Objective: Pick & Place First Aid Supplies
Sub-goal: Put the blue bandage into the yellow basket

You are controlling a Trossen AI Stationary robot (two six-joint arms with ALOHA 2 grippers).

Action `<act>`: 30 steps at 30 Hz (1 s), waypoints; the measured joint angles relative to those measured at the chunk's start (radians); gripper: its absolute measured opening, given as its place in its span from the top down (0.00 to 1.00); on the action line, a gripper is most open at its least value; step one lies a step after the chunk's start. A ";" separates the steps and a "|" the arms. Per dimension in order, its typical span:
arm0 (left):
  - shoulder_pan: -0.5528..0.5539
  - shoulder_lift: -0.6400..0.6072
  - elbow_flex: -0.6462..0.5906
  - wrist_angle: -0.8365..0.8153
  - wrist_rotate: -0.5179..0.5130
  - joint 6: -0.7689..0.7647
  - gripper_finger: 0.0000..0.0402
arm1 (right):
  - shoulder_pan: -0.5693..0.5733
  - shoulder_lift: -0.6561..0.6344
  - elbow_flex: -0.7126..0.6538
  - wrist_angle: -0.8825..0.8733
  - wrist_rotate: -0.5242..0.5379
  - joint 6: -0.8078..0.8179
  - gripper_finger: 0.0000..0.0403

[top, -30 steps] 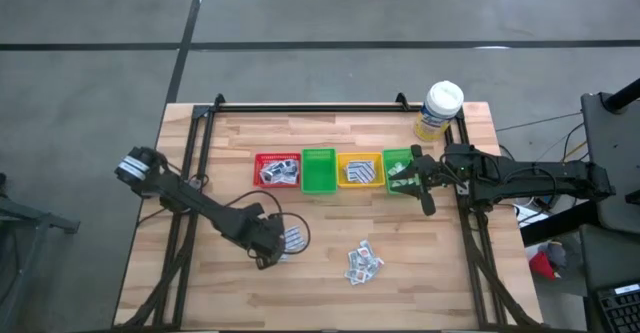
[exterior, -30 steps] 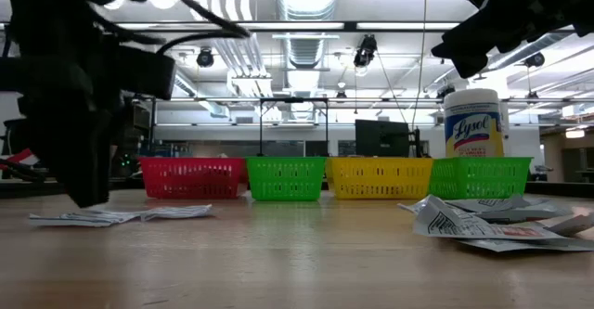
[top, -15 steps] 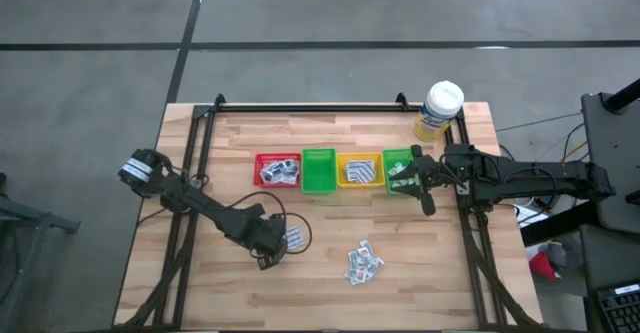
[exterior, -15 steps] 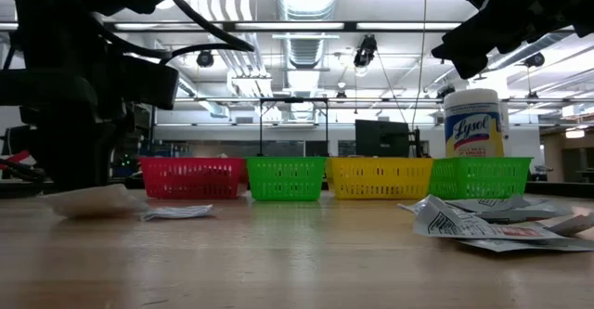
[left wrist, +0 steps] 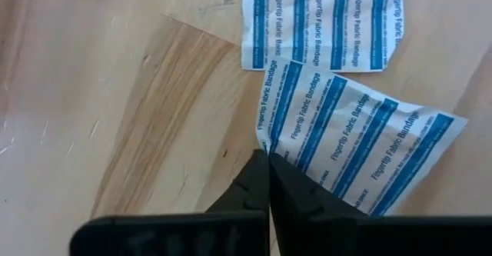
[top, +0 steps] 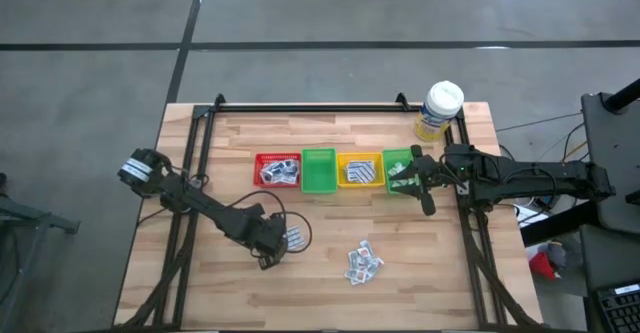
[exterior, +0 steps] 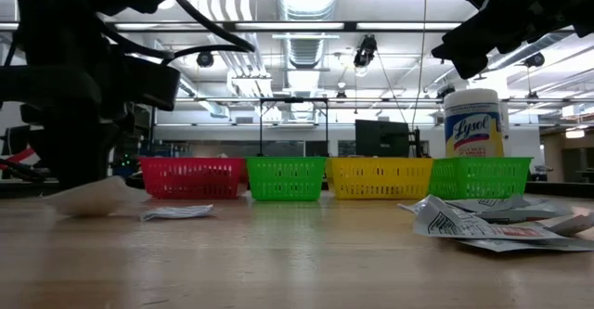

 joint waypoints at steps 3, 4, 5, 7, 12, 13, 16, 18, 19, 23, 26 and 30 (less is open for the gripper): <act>0.000 -0.035 0.000 -0.003 0.005 0.011 1.00 | 0.000 0.000 0.000 0.000 0.000 0.002 0.66; 0.000 -0.051 0.000 -0.008 0.008 0.014 1.00 | 0.000 0.000 0.000 -0.001 0.000 0.003 0.66; -0.001 -0.066 -0.002 -0.017 0.022 0.015 1.00 | 0.000 0.000 0.000 -0.003 0.000 0.003 0.66; -0.005 -0.108 -0.007 -0.047 0.048 0.015 1.00 | 0.000 0.000 0.000 -0.004 0.000 0.006 0.66; -0.003 -0.216 -0.003 -0.048 -0.023 0.012 1.00 | 0.000 0.006 -0.001 -0.001 0.001 0.008 0.66; -0.004 -0.234 -0.003 -0.043 -0.051 0.010 1.00 | 0.000 0.009 -0.001 -0.001 0.001 0.008 0.66; -0.005 -0.277 0.013 -0.020 -0.163 0.017 1.00 | 0.000 0.029 -0.001 0.016 0.001 0.011 0.66; 0.001 -0.286 0.028 0.010 -0.242 0.046 1.00 | 0.000 0.048 -0.002 0.056 0.001 0.037 0.66; 0.004 -0.286 0.038 0.021 -0.281 0.069 1.00 | 0.000 0.060 -0.002 0.085 0.000 0.054 0.66; 0.027 -0.265 0.105 0.051 -0.415 0.184 1.00 | 0.000 0.123 -0.002 0.199 0.000 0.113 0.66; 0.056 -0.225 0.157 0.066 -0.474 0.284 1.00 | 0.000 0.178 -0.002 0.255 -0.016 0.136 0.66; 0.097 -0.157 0.243 0.072 -0.545 0.408 1.00 | 0.004 0.260 -0.002 0.345 -0.052 0.178 0.66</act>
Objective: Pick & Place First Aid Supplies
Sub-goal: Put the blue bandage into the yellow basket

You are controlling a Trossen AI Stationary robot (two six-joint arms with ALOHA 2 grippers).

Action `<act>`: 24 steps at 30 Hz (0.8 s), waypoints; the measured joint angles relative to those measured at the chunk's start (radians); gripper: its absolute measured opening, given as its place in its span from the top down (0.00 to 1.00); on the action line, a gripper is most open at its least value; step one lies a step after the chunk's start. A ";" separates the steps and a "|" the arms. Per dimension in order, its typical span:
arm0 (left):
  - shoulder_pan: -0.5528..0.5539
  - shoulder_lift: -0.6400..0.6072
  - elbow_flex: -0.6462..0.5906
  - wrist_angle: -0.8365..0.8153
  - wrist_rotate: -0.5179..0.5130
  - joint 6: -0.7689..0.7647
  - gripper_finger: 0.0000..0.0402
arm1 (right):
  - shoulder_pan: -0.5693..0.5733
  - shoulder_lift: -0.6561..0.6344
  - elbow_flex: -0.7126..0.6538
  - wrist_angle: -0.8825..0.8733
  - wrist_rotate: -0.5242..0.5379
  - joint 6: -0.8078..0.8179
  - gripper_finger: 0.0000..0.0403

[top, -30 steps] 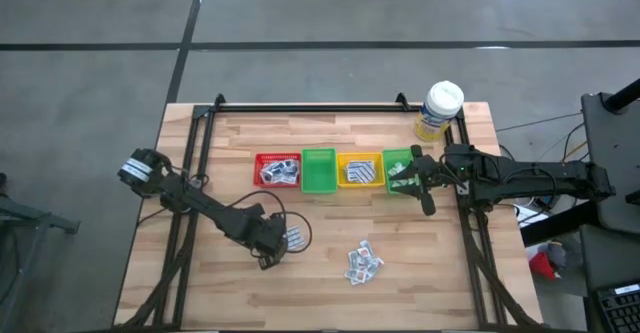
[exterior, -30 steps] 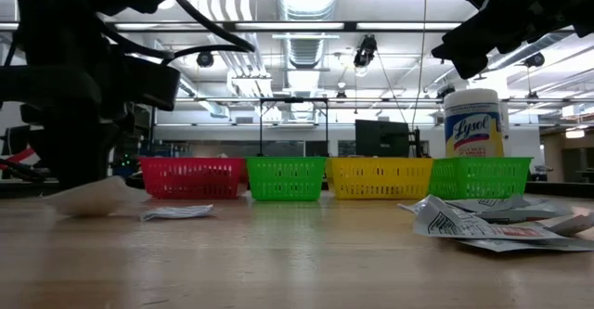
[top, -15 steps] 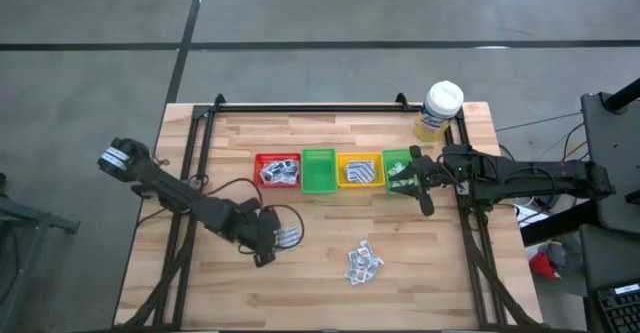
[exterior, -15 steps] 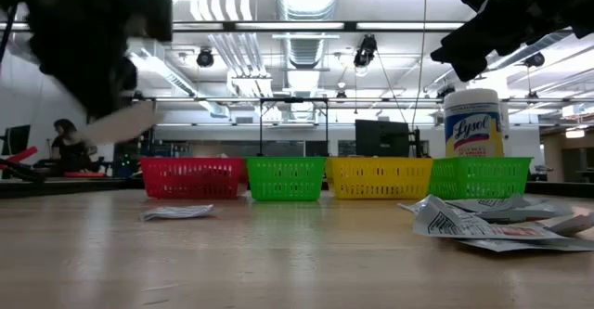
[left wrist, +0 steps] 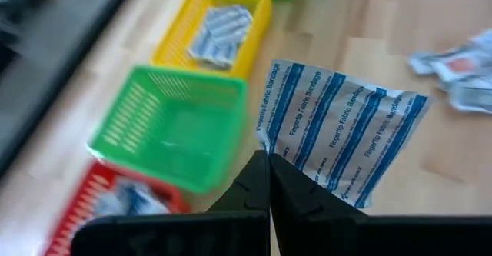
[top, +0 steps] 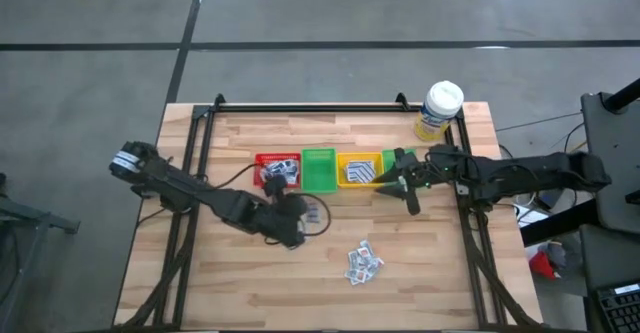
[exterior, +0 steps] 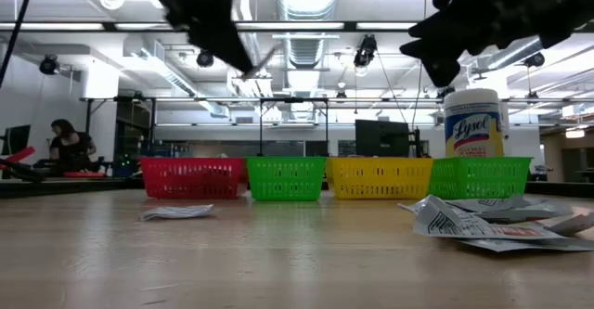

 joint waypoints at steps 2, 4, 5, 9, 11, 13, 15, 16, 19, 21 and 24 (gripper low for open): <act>0.020 0.043 0.041 0.000 -0.030 0.056 1.00 | 0.001 0.039 0.000 0.054 -0.001 0.031 0.66; 0.038 0.082 0.078 -0.001 -0.050 0.102 1.00 | 0.002 0.079 0.000 0.114 -0.001 0.050 0.66; 0.048 0.101 0.097 -0.001 -0.057 0.123 1.00 | 0.002 0.098 0.000 0.137 -0.001 0.054 0.66; 0.078 0.169 0.161 0.000 -0.081 0.192 1.00 | 0.003 0.163 0.004 0.213 -0.001 0.085 0.64; 0.088 0.195 0.185 -0.001 -0.102 0.229 1.00 | 0.005 0.198 0.016 0.216 0.000 0.094 0.61; 0.098 0.216 0.211 0.001 -0.127 0.257 1.00 | 0.008 0.232 0.029 0.217 0.000 0.094 0.58; 0.108 0.231 0.234 0.004 -0.152 0.275 1.00 | 0.010 0.270 0.050 0.218 -0.001 0.094 0.55; 0.114 0.237 0.243 0.004 -0.156 0.287 1.00 | 0.010 0.289 0.061 0.220 0.000 0.093 0.53; 0.135 0.251 0.257 0.005 -0.157 0.303 1.00 | 0.014 0.346 0.100 0.218 0.000 0.071 0.48; 0.148 0.253 0.258 0.002 -0.157 0.305 1.00 | 0.014 0.378 0.128 0.216 0.000 0.052 0.46; 0.158 0.250 0.252 0.000 -0.159 0.286 1.00 | 0.013 0.421 0.170 0.219 0.028 0.041 0.45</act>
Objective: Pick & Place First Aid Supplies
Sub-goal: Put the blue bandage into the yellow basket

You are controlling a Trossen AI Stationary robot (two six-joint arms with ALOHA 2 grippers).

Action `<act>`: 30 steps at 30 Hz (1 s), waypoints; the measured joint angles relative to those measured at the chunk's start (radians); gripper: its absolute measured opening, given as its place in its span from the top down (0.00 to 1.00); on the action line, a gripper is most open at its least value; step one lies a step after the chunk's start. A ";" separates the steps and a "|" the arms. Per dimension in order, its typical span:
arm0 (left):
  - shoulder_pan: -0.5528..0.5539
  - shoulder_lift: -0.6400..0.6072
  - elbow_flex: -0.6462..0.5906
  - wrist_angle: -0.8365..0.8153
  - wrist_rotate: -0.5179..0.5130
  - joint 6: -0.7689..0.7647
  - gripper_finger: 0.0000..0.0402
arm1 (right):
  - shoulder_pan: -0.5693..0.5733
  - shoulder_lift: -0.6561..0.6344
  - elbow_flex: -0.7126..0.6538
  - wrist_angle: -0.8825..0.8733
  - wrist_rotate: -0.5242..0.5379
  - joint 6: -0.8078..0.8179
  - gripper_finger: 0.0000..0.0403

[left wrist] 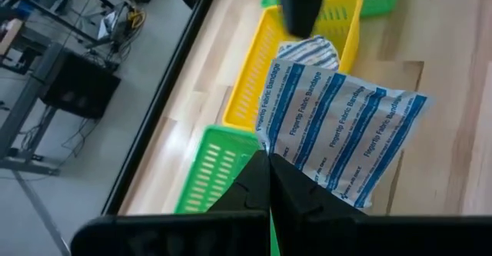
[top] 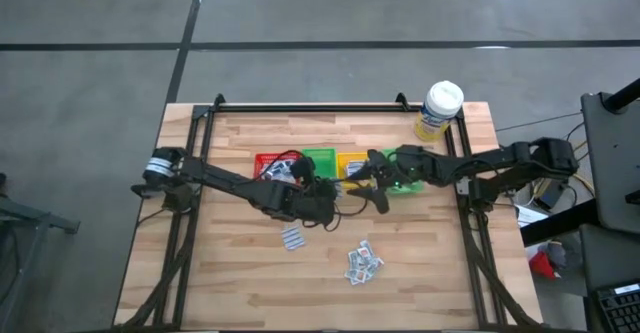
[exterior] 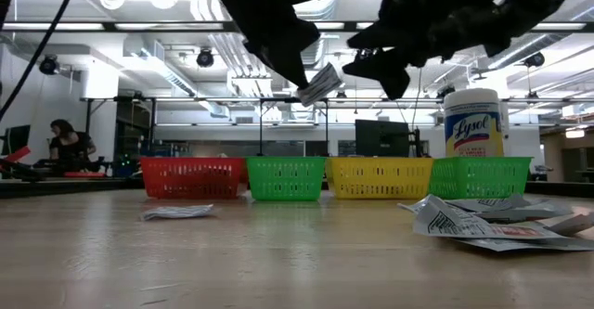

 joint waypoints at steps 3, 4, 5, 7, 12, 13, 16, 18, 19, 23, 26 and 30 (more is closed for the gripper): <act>0.001 -0.003 -0.001 -0.007 0.001 -0.018 1.00 | 0.000 0.041 0.026 -0.003 0.049 -0.004 0.45; 0.002 -0.003 -0.001 -0.007 -0.001 -0.022 1.00 | 0.000 0.055 0.031 -0.005 0.059 -0.005 0.45; 0.003 -0.005 -0.001 -0.007 -0.007 -0.026 1.00 | 0.000 0.068 0.038 -0.006 0.060 -0.004 0.45; 0.004 -0.007 -0.001 -0.010 -0.021 -0.034 1.00 | 0.000 0.095 0.053 -0.004 0.062 0.002 0.45; 0.005 -0.009 -0.001 -0.007 -0.023 -0.042 1.00 | 0.000 0.155 0.086 -0.005 0.073 0.020 0.46; 0.005 -0.010 -0.001 -0.008 -0.024 -0.044 1.00 | 0.000 0.166 0.094 -0.005 0.085 0.019 0.46; 0.005 -0.014 -0.002 -0.006 -0.024 -0.048 1.00 | 0.000 0.195 0.120 -0.005 0.089 0.006 0.46; 0.005 -0.015 -0.003 -0.006 -0.024 -0.050 1.00 | 0.000 0.212 0.136 -0.005 0.089 0.000 0.46; 0.005 -0.015 -0.003 -0.006 -0.023 -0.050 1.00 | 0.000 0.217 0.141 -0.005 0.089 -0.003 0.46; 0.005 -0.016 -0.003 -0.009 -0.022 -0.051 1.00 | 0.000 0.228 0.156 -0.008 0.089 -0.002 0.47; 0.005 -0.016 -0.003 -0.011 -0.021 -0.056 1.00 | 0.000 0.223 0.165 -0.040 0.095 -0.002 0.53; 0.005 -0.016 -0.003 -0.012 -0.021 -0.057 1.00 | 0.000 0.211 0.164 -0.073 0.122 -0.007 0.68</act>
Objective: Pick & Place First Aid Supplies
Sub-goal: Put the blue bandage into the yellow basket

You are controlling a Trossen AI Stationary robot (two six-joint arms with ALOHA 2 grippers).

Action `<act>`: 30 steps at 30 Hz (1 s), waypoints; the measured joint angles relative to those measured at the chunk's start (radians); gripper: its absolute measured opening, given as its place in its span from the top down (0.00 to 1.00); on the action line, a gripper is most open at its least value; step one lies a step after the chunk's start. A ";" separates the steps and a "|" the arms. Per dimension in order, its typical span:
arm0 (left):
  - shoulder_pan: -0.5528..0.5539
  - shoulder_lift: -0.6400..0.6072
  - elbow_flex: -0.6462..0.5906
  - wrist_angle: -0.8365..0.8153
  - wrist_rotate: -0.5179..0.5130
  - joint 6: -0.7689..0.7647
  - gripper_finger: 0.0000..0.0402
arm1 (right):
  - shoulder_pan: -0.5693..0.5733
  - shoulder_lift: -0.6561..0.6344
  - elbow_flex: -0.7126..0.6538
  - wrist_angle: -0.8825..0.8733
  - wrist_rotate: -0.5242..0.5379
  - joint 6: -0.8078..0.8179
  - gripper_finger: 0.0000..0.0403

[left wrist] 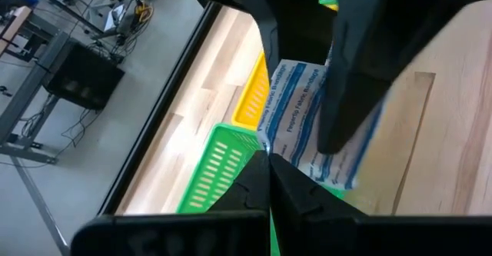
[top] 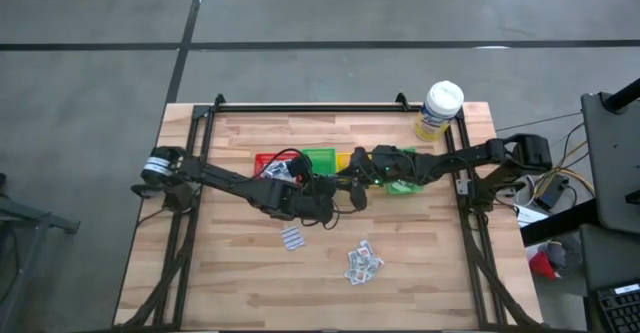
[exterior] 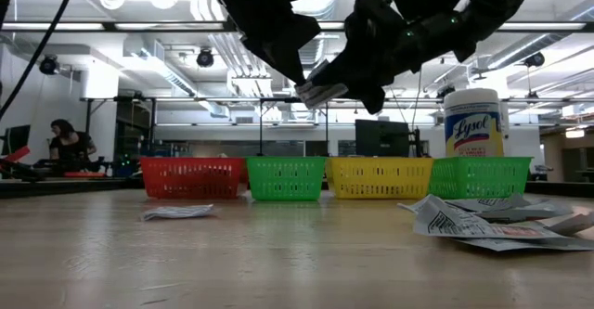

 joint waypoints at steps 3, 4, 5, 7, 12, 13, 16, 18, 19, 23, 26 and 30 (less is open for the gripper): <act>0.000 0.000 0.000 0.000 0.000 -0.003 1.00 | 0.000 0.000 -0.001 0.000 0.001 -0.015 0.82; 0.000 0.000 0.000 0.001 0.000 -0.003 1.00 | 0.000 0.000 -0.001 0.000 0.001 -0.023 0.87; 0.000 0.000 0.000 0.001 0.000 -0.003 1.00 | 0.000 0.000 -0.001 0.000 0.001 -0.029 0.92; 0.000 0.000 0.000 0.001 0.000 -0.002 1.00 | 0.000 0.000 -0.001 0.000 0.003 -0.040 0.96; -0.001 -0.002 0.000 0.001 0.000 0.003 1.00 | 0.000 -0.001 -0.001 0.000 0.012 -0.040 0.98; -0.001 -0.002 0.000 0.001 0.000 0.010 0.99 | 0.000 -0.001 -0.001 0.000 0.012 -0.040 0.98; -0.002 -0.002 0.000 0.002 -0.010 0.040 0.95 | 0.000 -0.001 -0.001 0.000 0.019 -0.041 0.98; -0.003 -0.004 0.000 0.003 -0.031 0.043 0.90 | 0.000 -0.001 -0.001 -0.001 0.020 -0.041 0.98; -0.003 -0.005 0.000 0.003 -0.046 0.044 0.87 | 0.000 -0.001 -0.001 -0.001 0.020 -0.041 0.98; -0.003 -0.022 0.000 -0.019 -0.083 0.043 0.76 | 0.000 -0.002 -0.002 -0.018 0.023 -0.041 0.98; -0.006 -0.033 0.000 -0.084 -0.084 0.026 0.70 | 0.000 -0.011 -0.002 -0.086 0.070 -0.046 0.98; -0.019 -0.045 0.000 -0.225 -0.081 -0.104 0.67 | -0.002 -0.037 0.000 -0.226 0.174 -0.059 0.98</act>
